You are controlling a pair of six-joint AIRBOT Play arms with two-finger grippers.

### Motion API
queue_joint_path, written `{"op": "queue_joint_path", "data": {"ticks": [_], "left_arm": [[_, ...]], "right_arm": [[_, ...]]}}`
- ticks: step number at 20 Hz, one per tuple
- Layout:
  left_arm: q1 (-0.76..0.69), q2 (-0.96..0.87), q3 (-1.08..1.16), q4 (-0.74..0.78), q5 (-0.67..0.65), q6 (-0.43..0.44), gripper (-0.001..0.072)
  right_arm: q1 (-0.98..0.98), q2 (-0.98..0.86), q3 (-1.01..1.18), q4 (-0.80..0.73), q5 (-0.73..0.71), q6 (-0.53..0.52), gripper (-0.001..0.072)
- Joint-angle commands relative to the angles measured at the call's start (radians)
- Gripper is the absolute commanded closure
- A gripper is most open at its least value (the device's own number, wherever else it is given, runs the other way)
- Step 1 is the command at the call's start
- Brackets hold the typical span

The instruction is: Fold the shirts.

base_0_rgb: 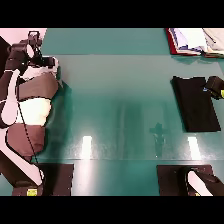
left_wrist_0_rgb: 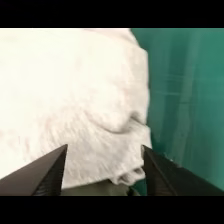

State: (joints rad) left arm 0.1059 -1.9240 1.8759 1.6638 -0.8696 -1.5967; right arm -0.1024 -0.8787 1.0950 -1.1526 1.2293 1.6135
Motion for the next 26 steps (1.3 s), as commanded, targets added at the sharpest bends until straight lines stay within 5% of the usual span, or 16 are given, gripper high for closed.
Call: {"op": "queue_joint_path", "data": {"ticks": [1, 3, 5, 6, 7, 12, 20, 26], "left_arm": [[0.019, -0.034, 0.000, 0.001, 0.050, -0.001, 0.0160], [0.019, -0.034, 0.001, 0.001, 0.039, 0.000, 0.0459], [0.019, -0.034, 0.001, 0.002, 0.015, 0.000, 0.0473], [0.019, -0.034, 0.001, 0.001, 0.000, -0.001, 0.0535], [0.019, -0.034, 0.003, 0.001, -0.020, 0.000, 0.0681], [0.004, 0.121, 0.088, -0.012, -0.079, 0.013, 0.0687], [-0.296, 0.681, 0.221, -0.027, -0.268, 0.219, 0.0687], [-0.615, 0.671, 0.003, -0.033, -0.373, 0.209, 0.0687]], "right_arm": [[0.002, -0.037, 0.000, 0.019, 0.002, 0.001, 0.0701], [0.002, -0.067, 0.000, 0.037, 0.003, 0.001, 0.0700], [0.018, -0.091, 0.000, 0.035, 0.004, 0.001, 0.0701], [0.027, -0.095, 0.000, 0.035, 0.002, 0.000, 0.0701], [0.035, -0.096, 0.000, 0.034, 0.000, 0.000, 0.0701], [0.039, -0.027, 0.058, 0.033, -0.022, -0.002, 0.0701], [0.039, -0.076, 0.473, 0.033, 0.030, -0.043, 0.0701], [0.039, -0.153, 0.624, 0.035, 0.184, -0.071, 0.0701]]}}
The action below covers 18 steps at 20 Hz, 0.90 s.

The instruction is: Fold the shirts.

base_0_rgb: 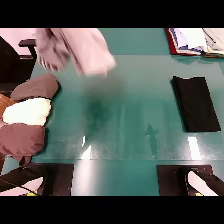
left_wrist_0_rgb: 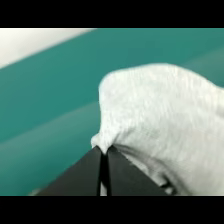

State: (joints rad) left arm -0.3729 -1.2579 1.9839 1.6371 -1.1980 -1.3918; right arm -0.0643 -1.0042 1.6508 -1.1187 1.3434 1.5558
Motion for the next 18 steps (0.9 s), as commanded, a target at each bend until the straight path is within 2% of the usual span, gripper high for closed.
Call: {"op": "queue_joint_path", "data": {"ticks": [1, 3, 4, 5, 6, 10, 12, 15, 18], "left_arm": [[-0.178, -0.023, -0.155, -0.018, -0.040, 0.005, 0.0686], [-0.237, -0.092, -0.229, -0.070, -0.008, 0.004, 0.0678], [-0.245, -0.124, -0.236, -0.121, 0.009, 0.003, 0.0449], [-0.244, -0.144, -0.235, -0.163, 0.026, 0.000, 0.0158], [-0.233, -0.148, -0.234, -0.163, 0.039, -0.021, 0.0120], [-0.033, -0.134, -0.243, -0.159, -0.047, -0.100, 0.0117], [0.105, -0.134, -0.330, -0.257, -0.066, -0.112, 0.0117], [0.248, -0.134, -0.572, -0.435, 0.011, -0.092, 0.0116], [0.286, -0.141, -0.800, -0.477, 0.185, -0.092, 0.0116]], "right_arm": [[0.001, -0.030, 0.080, 0.002, 0.077, -0.013, 0.0701], [0.001, -0.023, 0.091, 0.001, 0.080, -0.013, 0.0701], [0.001, -0.016, 0.091, 0.001, 0.080, -0.013, 0.0701], [0.001, -0.008, 0.091, 0.000, 0.080, -0.013, 0.0701], [0.001, 0.000, 0.091, 0.000, 0.079, -0.013, 0.0701], [0.001, 0.027, 0.089, -0.001, 0.079, -0.013, 0.0701], [0.001, 0.034, 0.089, 0.000, 0.078, -0.013, 0.0701], [0.001, 0.032, 0.089, 0.000, 0.078, -0.013, 0.0701], [0.001, 0.019, 0.089, 0.002, 0.079, -0.013, 0.0701]]}}
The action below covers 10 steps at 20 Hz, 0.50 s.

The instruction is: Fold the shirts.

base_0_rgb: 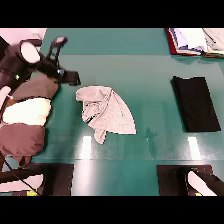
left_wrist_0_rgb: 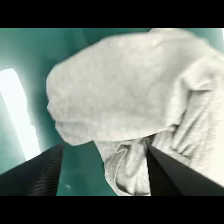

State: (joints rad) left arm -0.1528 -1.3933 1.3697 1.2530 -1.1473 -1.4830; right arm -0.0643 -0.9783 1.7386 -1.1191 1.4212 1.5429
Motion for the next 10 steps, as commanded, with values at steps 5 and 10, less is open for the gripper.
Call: {"op": "queue_joint_path", "data": {"ticks": [5, 10], "left_arm": [[0.065, -0.120, -0.266, -0.267, 0.291, 0.066, 0.0118], [0.065, -0.137, -0.222, -0.284, 0.331, 0.092, 0.0686]], "right_arm": [[0.008, -0.063, -0.001, 0.001, 0.040, 0.000, 0.0701], [0.011, -0.137, -0.171, 0.002, 0.131, 0.000, 0.0700]]}}
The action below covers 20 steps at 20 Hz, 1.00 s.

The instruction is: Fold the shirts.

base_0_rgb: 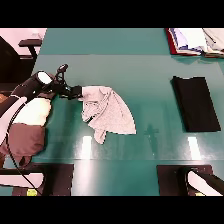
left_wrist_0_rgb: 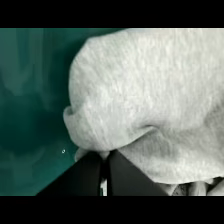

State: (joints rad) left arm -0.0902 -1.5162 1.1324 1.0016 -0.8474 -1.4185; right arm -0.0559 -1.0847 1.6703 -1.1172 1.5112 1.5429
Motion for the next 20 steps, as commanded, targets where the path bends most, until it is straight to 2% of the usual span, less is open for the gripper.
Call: {"op": "queue_joint_path", "data": {"ticks": [1, 3, 4, 5, 8, 11, 16, 19, 20], "left_arm": [[0.003, -0.014, 0.043, -0.032, 0.005, 0.040, 0.0686], [0.003, -0.014, 0.100, -0.023, -0.036, 0.058, 0.0686], [0.003, -0.014, 0.124, -0.020, -0.056, 0.068, 0.0686], [0.003, -0.014, 0.145, -0.016, -0.074, 0.068, 0.0686], [0.003, -0.014, 0.169, -0.014, -0.090, 0.069, 0.0686], [0.003, -0.014, 0.169, -0.013, -0.095, 0.070, 0.0686], [0.003, -0.014, 0.169, -0.013, -0.103, 0.077, 0.0686], [0.003, -0.014, 0.170, -0.014, -0.130, 0.085, 0.0686], [0.003, -0.011, 0.170, -0.014, -0.142, 0.086, 0.0686]], "right_arm": [[0.015, -0.026, -0.204, -0.001, 0.017, 0.000, 0.0701], [0.055, -0.025, -0.415, 0.002, -0.056, 0.000, 0.0680], [0.093, -0.036, -0.526, 0.008, -0.095, 0.000, 0.0440], [0.134, -0.060, -0.628, 0.048, -0.134, -0.008, 0.0276], [0.277, -0.168, -0.827, 0.230, -0.291, -0.095, 0.0276], [0.427, -0.286, -0.869, 0.358, -0.426, -0.140, 0.0278], [0.583, -0.439, -0.755, 0.374, -0.462, -0.141, 0.0287], [0.621, -0.500, -0.678, 0.359, -0.468, -0.141, 0.0507], [0.623, -0.509, -0.658, 0.348, -0.469, -0.142, 0.0648]]}}
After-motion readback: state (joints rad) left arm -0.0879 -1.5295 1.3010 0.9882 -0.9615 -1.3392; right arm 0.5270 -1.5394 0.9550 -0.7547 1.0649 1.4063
